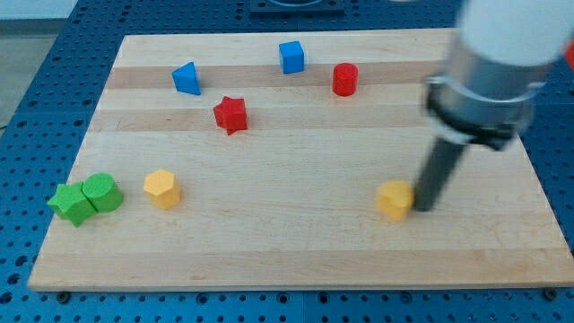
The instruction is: Move the yellow heart below the yellow hexagon
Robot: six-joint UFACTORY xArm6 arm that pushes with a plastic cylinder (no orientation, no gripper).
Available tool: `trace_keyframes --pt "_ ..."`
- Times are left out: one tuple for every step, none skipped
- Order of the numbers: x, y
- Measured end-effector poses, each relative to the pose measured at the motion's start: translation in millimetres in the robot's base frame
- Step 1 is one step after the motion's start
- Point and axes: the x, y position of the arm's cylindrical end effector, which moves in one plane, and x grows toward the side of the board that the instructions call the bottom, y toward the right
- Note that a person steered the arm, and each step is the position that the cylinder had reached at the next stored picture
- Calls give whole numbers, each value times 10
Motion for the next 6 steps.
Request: trace_keyframes --pt "-181 -520" --pt "-25 -768" --pt "166 -395" --pt "300 -1147" --pt "225 -2118" --pt "183 -2467"
